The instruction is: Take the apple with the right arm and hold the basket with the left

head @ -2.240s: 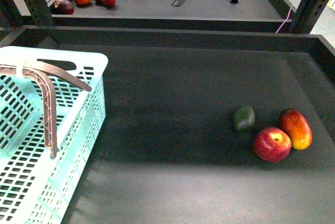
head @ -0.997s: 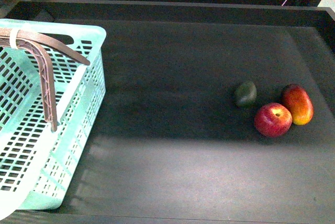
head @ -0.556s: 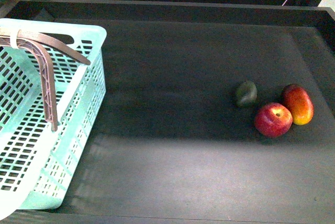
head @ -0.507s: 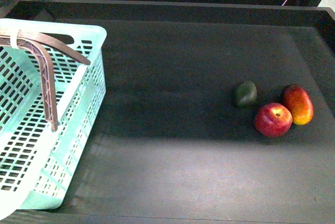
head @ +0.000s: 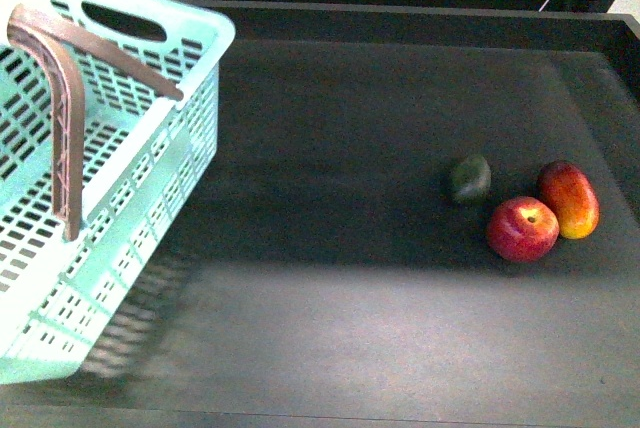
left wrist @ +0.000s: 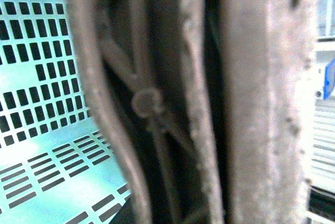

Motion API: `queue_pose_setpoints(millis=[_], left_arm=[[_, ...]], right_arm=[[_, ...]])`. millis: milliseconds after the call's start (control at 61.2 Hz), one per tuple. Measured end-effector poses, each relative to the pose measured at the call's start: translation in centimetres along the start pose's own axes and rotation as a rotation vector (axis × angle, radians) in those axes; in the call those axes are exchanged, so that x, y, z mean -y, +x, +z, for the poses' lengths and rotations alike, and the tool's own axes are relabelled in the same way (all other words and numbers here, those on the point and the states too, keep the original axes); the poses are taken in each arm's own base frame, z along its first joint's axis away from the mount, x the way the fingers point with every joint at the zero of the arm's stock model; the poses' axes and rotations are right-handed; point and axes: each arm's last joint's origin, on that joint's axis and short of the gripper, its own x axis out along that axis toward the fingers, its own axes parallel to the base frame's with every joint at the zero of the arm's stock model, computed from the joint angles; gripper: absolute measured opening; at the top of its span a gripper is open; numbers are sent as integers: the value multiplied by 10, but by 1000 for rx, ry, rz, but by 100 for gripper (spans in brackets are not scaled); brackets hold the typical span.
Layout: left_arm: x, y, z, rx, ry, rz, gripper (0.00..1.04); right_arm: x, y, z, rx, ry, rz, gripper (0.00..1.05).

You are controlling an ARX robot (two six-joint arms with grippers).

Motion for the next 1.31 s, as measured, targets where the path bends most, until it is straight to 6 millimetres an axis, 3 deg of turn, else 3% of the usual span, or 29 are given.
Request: queue_pose_setpoints(millis=[98,180,540,670,948,1308], left_arm=[[27,-23,-18,-27,75,-89,14],[43,-35,-45,-78,163,-125,14],[73,-31,-132,-260,396,-184,14],[87,-38,-154,-308,474,-242,14],[92,-45,-181,-391,557,-282,14],[93,-45,-181,-385,566,-285,14]], right_arm=[[0,0,0,0,0,0,96],[0,0,0,0,0,0,96],[0,0,0,0,0,0,96],[0,0,0,0,0,0,96],[0,0,0,0,0,0,96],[0,0,0,0,0,0,96]])
